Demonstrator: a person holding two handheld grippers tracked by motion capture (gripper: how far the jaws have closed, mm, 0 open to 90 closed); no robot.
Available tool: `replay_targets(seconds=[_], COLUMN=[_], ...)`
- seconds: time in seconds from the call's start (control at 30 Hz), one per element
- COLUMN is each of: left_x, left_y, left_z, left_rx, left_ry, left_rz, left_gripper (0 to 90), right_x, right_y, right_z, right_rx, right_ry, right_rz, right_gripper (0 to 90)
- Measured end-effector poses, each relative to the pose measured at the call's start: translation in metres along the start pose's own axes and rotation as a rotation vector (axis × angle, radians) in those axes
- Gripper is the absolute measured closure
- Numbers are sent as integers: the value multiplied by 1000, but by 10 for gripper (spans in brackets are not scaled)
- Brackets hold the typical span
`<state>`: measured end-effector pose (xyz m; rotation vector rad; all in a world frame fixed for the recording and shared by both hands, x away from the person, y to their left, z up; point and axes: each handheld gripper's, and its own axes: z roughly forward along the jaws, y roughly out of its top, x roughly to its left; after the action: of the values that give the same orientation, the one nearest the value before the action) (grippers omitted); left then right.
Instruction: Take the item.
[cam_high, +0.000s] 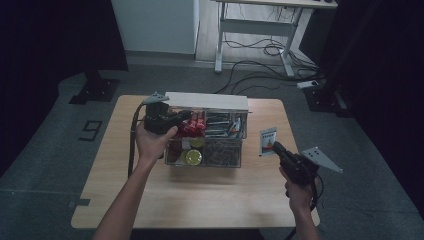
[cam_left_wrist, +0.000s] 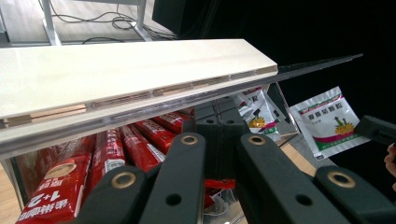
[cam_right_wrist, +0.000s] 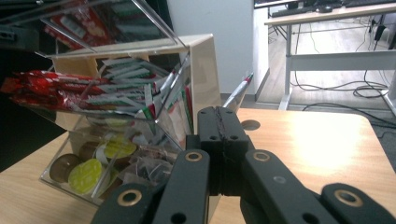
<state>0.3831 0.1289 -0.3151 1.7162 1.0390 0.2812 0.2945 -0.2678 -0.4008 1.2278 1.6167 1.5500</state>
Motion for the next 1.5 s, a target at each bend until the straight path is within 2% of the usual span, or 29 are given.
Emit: replay_targets(seconds=[0.77,1.17,1.5], left_x=[-2,-1,-1], left_y=[-1,-4,-6], left_z=[0,0,2], left_rx=[2,3,6], left_ry=[5,2,2], left_rz=[6,4,1], left_gripper=[900,900,900], right_x=[-25,-33,-36], right_y=[-45,-64,-81], right_z=[3,10,23], right_rx=[74,139,198], right_ry=[-30,-53,-58], right_rz=[71,85,90], right_gripper=[891,891,891])
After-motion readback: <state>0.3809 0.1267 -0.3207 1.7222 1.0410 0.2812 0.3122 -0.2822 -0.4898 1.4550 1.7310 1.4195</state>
